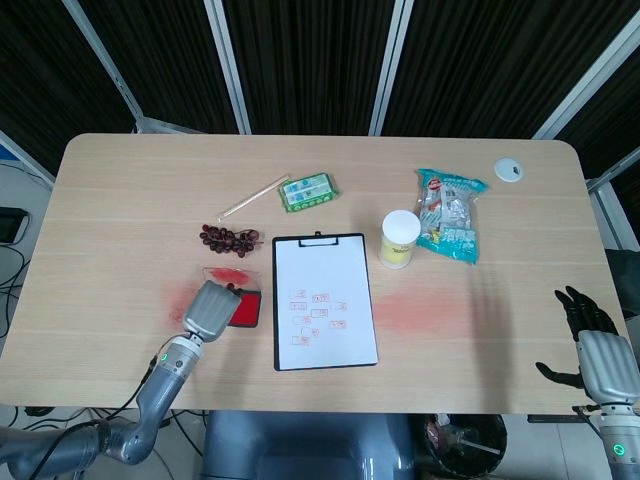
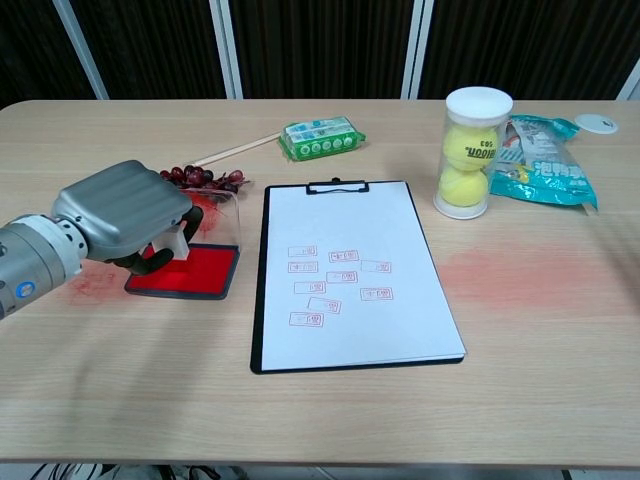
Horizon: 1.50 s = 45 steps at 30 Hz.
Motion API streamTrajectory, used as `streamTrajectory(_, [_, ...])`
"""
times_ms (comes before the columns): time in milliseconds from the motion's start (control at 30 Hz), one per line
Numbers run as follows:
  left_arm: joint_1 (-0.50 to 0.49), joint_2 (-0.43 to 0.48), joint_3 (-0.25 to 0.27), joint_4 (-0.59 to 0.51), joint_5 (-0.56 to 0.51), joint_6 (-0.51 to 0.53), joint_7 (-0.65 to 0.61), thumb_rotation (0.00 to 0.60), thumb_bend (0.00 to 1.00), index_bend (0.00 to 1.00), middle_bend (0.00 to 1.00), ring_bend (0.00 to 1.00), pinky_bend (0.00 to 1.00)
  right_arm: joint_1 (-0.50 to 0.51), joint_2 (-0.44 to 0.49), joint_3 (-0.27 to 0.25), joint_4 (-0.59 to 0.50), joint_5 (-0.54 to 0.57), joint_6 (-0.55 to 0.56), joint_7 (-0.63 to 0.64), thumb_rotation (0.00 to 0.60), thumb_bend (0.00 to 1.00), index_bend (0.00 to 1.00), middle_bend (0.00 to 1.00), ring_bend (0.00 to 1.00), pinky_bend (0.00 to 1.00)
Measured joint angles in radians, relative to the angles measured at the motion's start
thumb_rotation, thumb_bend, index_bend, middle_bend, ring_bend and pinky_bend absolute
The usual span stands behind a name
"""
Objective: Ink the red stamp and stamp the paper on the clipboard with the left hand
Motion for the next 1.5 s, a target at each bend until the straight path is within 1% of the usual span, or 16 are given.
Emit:
streamTrajectory(433, [-0.006,-0.012,0.016,0.018,-0.027,-0.009,0.017,0.6,0.47,0.66,0.73,0.95,1.0,0.0,0.002,-0.001,-0.002,0.002,-0.002,0.003,0.6,0.14,0.0,0.0,0.0,0.13])
streamTrajectory(900, [-0.008,-0.018,0.033,0.029,-0.031,-0.008,0.012,0.6,0.47,0.67,0.73,0.95,1.0,0.0,0.003,-0.001,-0.004,0.003,-0.002,0.005,0.6,0.14,0.0,0.0,0.0,0.13])
streamTrajectory(1267, [-0.011,-0.025,0.038,0.038,-0.032,-0.007,0.01,0.6,0.47,0.67,0.73,0.95,1.0,0.0,0.005,0.0,-0.004,0.005,-0.004,0.012,0.6,0.14,0.0,0.0,0.0,0.13])
streamTrajectory(1500, [-0.015,-0.013,0.032,0.017,-0.025,0.004,0.011,0.6,0.47,0.67,0.73,0.95,1.0,-0.001,0.006,-0.001,-0.003,0.002,-0.002,0.014,0.6,0.14,0.0,0.0,0.0,0.13])
